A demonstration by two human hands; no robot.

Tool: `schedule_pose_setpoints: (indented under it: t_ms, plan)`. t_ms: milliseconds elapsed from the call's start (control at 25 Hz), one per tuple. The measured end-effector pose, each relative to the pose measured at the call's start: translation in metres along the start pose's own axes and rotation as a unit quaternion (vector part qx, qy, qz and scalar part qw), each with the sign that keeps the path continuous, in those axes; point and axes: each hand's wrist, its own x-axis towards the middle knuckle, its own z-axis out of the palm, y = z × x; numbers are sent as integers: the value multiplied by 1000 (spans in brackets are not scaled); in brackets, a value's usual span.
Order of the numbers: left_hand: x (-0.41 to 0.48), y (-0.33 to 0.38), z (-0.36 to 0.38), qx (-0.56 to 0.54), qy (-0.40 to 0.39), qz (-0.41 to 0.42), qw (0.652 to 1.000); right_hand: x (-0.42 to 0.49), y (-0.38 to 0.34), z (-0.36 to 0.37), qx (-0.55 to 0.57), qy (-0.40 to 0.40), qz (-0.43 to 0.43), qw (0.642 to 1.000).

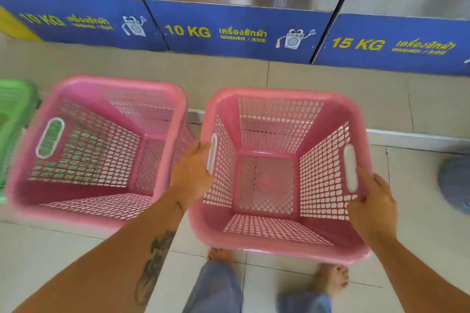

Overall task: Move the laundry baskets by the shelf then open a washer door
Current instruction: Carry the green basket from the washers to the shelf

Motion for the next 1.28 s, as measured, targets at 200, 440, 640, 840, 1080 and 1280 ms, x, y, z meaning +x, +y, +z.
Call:
schedule_pose_setpoints:
  t_ms: [200,440,640,840,1080,1280]
  plan:
    - [-8,-16,5,-28,-72,26,997,-26,-6,-5,-62,-122,121,983]
    - [-28,-6,-19,-53,-69,-7,996,-51,-41,-21,-8,-112,109,988]
    - [-71,0,-60,-107,-17,-23,994,-87,-91,-36,160,-114,56,979]
    - [-127,-6,-132,-162,17,-13,986,-131,-167,-75,148,-119,-67,979]
    - [-149,-91,-224,-203,86,-25,975,-160,-299,-30,137,-156,-185,960]
    - [-139,-226,-279,-222,176,-72,956,-200,-426,63,151,-198,-237,939]
